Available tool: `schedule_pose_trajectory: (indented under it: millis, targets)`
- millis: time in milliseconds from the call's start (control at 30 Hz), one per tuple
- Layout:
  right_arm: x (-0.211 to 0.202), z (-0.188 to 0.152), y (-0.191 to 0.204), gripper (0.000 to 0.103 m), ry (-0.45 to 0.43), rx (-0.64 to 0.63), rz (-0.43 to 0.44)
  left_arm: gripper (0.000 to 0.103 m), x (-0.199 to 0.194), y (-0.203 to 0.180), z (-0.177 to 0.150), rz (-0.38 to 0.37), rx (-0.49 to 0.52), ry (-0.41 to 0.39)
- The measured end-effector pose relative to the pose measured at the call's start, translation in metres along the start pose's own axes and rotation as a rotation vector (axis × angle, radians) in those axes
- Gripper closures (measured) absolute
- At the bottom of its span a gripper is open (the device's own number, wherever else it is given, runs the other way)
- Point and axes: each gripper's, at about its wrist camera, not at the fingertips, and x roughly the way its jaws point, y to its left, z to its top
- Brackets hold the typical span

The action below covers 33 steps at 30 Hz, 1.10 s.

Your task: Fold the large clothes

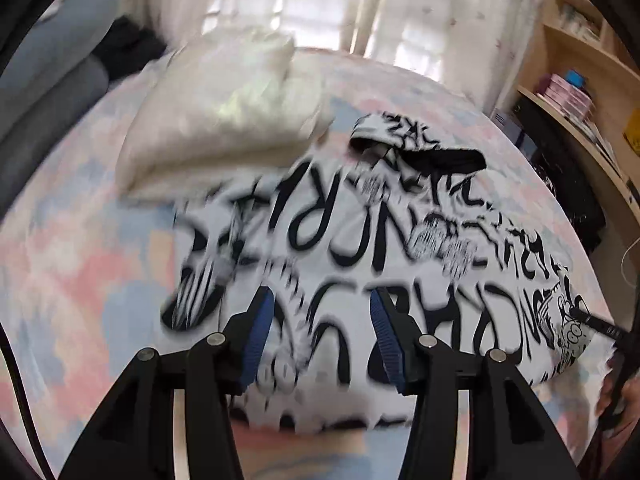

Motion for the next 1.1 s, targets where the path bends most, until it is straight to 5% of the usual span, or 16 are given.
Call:
schedule_pose_trajectory:
  millis: [233, 367, 633, 800, 1100]
  targets:
    - [-0.026, 0.109, 0.018, 0.053, -0.063, -0.068, 0.024, 0.044, 0.011, -0.047, 0.106, 0.011, 0.143, -0.037]
    - [-0.031, 0.171, 0.029, 0.042, -0.124, -0.093, 0.018, 0.042, 0.030, -0.071, 0.174, 0.049, 0.183, -0.079]
    - [0.039, 0.280, 0.037, 0.035, -0.117, -0.045, 0.041, 0.040, 0.142, -0.101, 0.273, 0.113, 0.163, 0.001]
    - [0.117, 0.312, 0.050, 0.036, -0.101, -0.038, 0.066, 0.040, 0.222, -0.117, 0.278, 0.133, 0.161, 0.072]
    - [0.236, 0.301, 0.095, 0.067, 0.065, -0.095, 0.088, 0.040, 0.324, -0.138, 0.233, 0.105, 0.198, 0.190]
